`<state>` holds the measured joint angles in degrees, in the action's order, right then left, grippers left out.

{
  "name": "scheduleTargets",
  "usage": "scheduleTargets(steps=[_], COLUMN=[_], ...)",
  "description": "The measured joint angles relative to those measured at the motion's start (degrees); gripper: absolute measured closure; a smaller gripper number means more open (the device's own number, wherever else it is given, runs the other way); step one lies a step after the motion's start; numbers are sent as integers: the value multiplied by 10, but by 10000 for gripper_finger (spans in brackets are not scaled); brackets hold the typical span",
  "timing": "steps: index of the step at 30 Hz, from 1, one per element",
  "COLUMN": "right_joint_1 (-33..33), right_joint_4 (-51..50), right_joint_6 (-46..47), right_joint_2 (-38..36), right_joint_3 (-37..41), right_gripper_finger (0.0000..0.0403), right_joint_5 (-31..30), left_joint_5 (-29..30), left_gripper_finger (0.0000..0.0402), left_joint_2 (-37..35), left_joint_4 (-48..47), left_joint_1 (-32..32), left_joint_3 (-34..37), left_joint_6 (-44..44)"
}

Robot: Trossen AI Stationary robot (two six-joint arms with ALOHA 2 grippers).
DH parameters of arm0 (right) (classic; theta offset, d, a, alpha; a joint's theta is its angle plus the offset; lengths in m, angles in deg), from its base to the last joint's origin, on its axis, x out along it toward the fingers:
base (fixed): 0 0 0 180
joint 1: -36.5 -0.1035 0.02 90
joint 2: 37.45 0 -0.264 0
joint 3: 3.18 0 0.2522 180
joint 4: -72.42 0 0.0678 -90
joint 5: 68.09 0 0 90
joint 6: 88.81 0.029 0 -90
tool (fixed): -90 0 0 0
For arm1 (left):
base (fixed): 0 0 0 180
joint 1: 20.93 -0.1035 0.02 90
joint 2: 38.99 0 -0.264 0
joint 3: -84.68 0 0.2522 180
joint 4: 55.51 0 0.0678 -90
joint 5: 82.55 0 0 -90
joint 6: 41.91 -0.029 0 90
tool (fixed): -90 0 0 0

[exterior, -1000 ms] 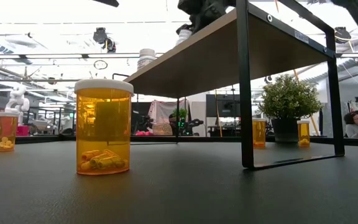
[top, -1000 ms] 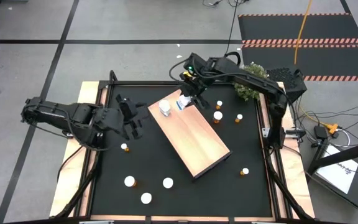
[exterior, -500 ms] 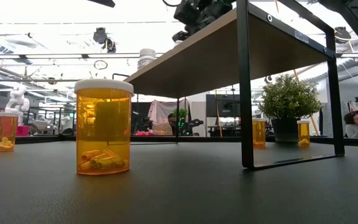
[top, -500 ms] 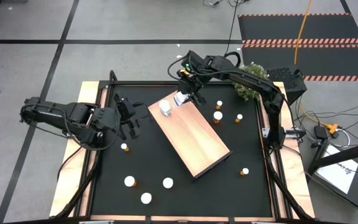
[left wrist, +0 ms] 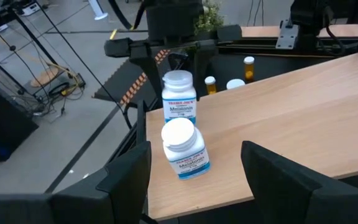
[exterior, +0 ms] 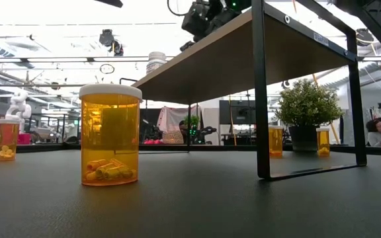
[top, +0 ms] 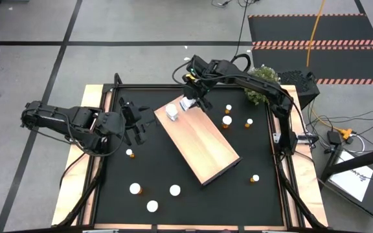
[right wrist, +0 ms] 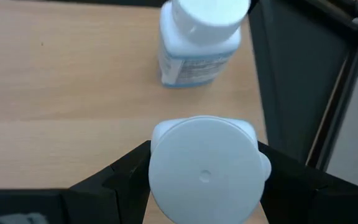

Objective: Pick and place medicine bottles onto shelf by color
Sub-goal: Put the top white pill bottle on the shelf aligned with the other white pill bottle

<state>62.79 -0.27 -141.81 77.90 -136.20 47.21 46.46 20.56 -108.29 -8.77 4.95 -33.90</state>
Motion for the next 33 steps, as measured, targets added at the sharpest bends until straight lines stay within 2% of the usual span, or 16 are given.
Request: scheduleTargets(steps=[4,8,17,33], right_joint_1=[0,-2,-2,-2], right_joint_4=[8,8,8,60], right_joint_6=[0,-1,-2,-18], right_joint_2=[6,10,10,8], right_joint_3=[-1,0,0,44], right_gripper_finger=[167,165,134,135], right_joint_5=[-2,-30,-30,-30], left_joint_5=[0,-1,-1,-1], left_gripper_finger=[153,153,153,153], left_joint_2=[0,0,0,0], left_joint_4=[0,0,0,-1], left_joint_1=[0,0,0,0], left_joint_3=[0,0,0,0], left_joint_6=[-4,-4,-4,-5])
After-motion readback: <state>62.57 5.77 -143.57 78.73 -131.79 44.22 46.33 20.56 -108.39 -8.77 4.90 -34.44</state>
